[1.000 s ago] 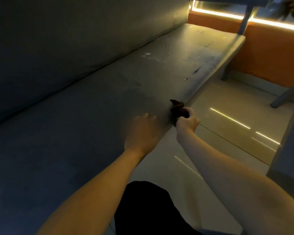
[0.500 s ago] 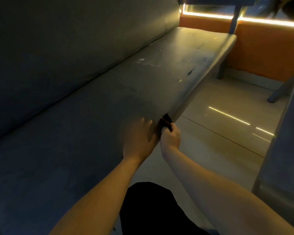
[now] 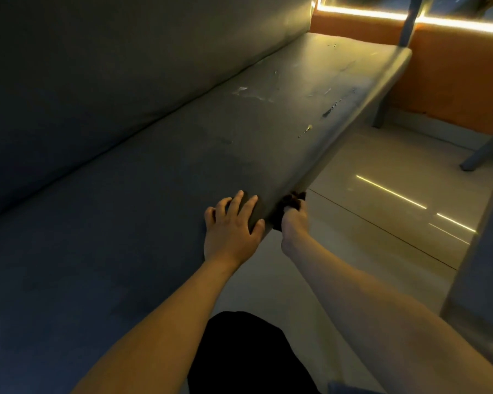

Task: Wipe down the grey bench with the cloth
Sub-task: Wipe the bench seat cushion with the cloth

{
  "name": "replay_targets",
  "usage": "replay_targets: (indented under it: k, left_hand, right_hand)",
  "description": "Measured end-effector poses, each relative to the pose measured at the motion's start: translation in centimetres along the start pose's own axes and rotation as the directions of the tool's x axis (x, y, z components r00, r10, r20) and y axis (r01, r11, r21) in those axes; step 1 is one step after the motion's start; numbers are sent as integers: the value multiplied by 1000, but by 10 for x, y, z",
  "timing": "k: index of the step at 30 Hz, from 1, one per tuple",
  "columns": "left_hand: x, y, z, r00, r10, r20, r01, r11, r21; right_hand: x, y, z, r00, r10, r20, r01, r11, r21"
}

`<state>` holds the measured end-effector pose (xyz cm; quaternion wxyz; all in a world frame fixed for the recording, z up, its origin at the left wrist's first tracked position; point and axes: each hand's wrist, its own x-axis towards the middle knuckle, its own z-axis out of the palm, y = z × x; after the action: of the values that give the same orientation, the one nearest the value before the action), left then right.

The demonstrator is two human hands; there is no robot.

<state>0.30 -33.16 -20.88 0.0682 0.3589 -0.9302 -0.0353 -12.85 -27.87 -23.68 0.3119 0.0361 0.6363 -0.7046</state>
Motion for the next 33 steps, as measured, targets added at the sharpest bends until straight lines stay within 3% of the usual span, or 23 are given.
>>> replay_targets:
  k: [6, 10, 14, 16, 18, 21, 24, 26, 30, 33]
  left_hand:
    - [-2, 0, -2, 998, -6, 57, 9, 999, -39]
    - [0, -3, -8, 996, 17, 84, -7, 993, -116]
    - [1, -7, -18, 995, 8, 95, 23, 946, -323]
    - [4, -13, -26, 993, -38, 116, 88, 884, -459]
    - [9, -16, -38, 985, -39, 171, 142, 745, -651]
    - [12, -10, -56, 987, -55, 148, 157, 392, -906]
    - [17, -9, -68, 962, -221, 159, 209, 221, -953]
    - [20, -16, -70, 932, -284, 224, 280, 172, -945]
    - [22, -32, -74, 899, -373, 228, 319, 202, -926]
    - [25, -41, -78, 873, -425, 240, 310, 104, -945]
  right_hand:
    - [-40, 26, 2, 995, 96, 8, -91, 970, -227]
    - [-43, 6, -2, 988, -152, -6, 140, 928, -345]
    - [-42, -20, 3, 907, -420, 17, 388, 821, -420]
    - [-42, -31, 9, 865, -496, 69, 477, 775, -415]
    - [-46, -43, 22, 848, -516, 117, 524, 787, -326]
    - [-54, -58, 48, 872, -416, 258, 473, 851, -228]
    - [-57, -65, 67, 920, -251, 300, 330, 911, -248]
    - [-57, -68, 73, 939, -185, 291, 271, 918, -289]
    - [-53, -73, 79, 952, -124, 279, 222, 908, -354]
    - [-50, -73, 80, 957, -119, 266, 219, 895, -388]
